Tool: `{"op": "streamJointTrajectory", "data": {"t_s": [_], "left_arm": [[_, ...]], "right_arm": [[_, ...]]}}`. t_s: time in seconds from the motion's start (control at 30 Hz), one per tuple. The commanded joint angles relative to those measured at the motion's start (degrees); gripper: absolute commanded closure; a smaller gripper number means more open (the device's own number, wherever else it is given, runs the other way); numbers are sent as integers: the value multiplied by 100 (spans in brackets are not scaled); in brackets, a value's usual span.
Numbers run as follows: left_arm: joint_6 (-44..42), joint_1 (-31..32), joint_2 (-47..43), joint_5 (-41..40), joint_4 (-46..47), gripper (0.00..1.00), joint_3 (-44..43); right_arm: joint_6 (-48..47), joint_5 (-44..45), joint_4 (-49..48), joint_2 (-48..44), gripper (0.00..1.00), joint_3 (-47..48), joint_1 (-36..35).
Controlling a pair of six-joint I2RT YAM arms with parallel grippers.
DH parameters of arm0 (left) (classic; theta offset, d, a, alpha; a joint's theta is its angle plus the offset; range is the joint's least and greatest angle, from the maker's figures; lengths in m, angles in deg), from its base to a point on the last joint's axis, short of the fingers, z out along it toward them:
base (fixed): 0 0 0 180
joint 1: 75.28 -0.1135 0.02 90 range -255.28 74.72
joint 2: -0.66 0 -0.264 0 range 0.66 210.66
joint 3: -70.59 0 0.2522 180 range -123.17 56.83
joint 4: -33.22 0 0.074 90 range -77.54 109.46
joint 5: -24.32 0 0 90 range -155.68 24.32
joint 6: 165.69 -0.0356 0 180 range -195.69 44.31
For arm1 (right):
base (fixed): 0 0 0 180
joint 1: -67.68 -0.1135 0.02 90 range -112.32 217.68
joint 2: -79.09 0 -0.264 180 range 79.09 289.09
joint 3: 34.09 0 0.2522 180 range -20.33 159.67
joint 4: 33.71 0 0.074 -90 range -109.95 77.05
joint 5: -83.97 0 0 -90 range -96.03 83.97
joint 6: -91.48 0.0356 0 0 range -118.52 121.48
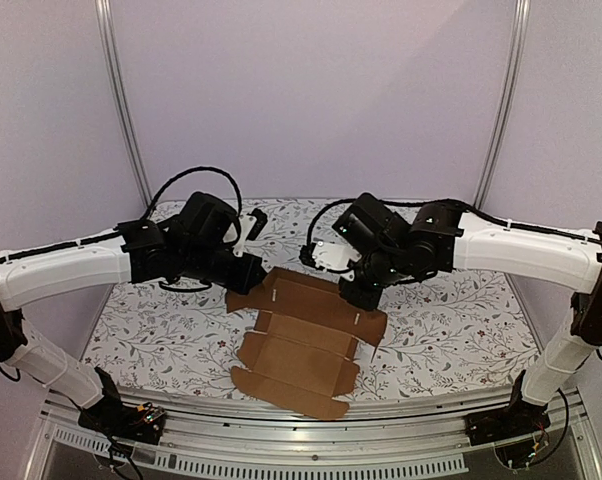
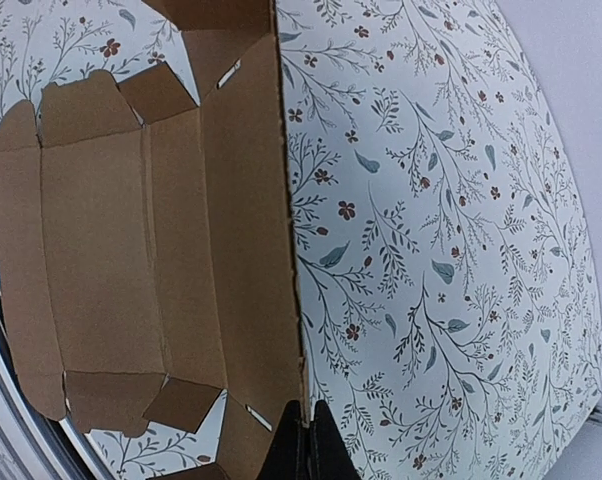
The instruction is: Fold the paper box
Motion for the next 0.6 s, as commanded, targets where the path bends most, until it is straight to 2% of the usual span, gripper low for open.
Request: {"op": "streamJointTrajectory", "data": {"t_s": [0.0,0.23,0.57], "left_arm": [[159,74,83,462,222,100,64],[328,70,93,720,507,100,126],[550,69,237,628,1018,100,230]], "right_arm": [[32,166,1,72,100,254,-63],[99,163,-65,131,100,264,-168],[146,32,-119,98,100,282,-286]]}}
